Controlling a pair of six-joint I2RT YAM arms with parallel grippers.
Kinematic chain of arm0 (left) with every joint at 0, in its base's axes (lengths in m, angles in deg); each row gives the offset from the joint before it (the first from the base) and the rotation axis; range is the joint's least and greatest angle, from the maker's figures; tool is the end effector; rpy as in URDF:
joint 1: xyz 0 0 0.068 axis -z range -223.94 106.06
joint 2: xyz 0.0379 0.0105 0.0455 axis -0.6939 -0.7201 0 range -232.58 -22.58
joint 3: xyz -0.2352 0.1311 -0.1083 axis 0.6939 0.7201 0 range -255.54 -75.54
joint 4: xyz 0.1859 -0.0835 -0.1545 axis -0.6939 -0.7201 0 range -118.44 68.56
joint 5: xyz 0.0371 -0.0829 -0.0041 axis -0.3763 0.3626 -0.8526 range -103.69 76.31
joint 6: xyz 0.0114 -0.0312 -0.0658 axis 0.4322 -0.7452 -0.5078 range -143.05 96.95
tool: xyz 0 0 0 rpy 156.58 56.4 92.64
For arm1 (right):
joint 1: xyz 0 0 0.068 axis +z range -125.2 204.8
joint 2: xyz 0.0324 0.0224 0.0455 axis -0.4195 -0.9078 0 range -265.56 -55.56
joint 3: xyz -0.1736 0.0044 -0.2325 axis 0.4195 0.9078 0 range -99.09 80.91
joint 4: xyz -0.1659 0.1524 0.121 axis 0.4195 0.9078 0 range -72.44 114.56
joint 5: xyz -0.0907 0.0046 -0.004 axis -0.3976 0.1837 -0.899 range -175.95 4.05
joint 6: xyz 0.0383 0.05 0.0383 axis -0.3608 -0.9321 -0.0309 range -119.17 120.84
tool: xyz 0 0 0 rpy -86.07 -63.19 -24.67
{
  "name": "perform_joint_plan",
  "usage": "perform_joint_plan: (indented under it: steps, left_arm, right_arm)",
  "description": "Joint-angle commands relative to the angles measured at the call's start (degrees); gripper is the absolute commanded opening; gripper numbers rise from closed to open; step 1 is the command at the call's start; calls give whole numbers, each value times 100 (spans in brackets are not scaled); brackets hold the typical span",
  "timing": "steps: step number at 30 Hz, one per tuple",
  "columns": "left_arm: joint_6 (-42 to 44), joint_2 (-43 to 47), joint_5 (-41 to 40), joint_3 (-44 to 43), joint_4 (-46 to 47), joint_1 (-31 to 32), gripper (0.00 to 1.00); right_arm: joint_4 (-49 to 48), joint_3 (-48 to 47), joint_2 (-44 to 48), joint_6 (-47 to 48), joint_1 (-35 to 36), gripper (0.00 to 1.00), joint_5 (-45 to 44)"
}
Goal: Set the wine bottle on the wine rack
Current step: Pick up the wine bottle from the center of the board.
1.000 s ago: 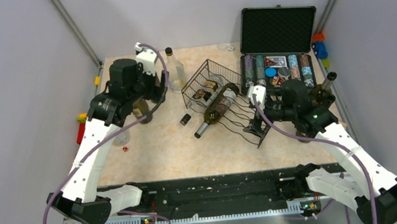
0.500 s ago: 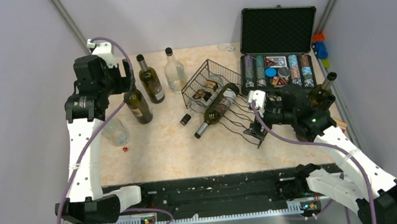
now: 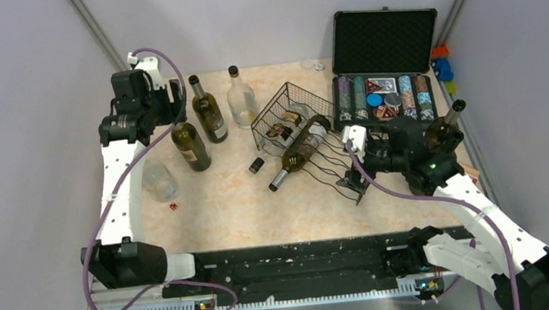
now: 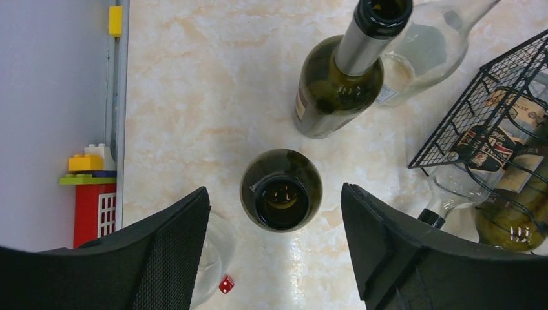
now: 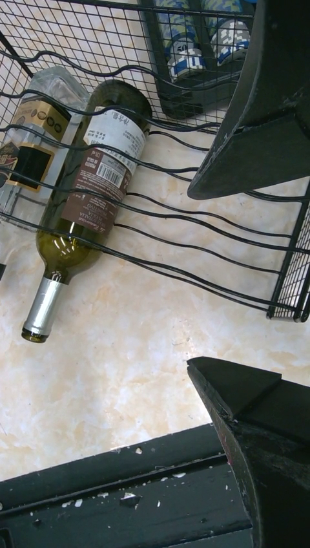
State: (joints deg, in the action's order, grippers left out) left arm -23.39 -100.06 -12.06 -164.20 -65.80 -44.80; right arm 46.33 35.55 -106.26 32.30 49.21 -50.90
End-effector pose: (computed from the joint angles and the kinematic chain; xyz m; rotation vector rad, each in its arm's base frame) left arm 0.2950 0.0027 0.4198 -0.0061 2.1496 -0.0253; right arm 0.1565 0.1098 0.2994 -1.2769 1.6675 0.5853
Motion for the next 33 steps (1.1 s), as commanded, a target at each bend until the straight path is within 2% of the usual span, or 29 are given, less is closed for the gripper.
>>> perform_joint_plan:
  steps: [1, 13, 22, 33]
  left_arm:
    - [-19, -30, 38, 154, 474, -133, 76]
    - [-45, -268, 444, 427, 615, -248, 64]
    - [-28, -236, 458, 617, 741, -248, 55]
    - [-19, -141, 563, 556, 703, -247, 30]
  right_arm:
    - [-104, 10, -28, 97, 44, 94, 108]
    - [-59, 23, -85, 126, 51, 94, 82]
    - [-11, 34, -68, 155, 47, 94, 90]
    - [13, 24, -115, 163, 48, 94, 161]
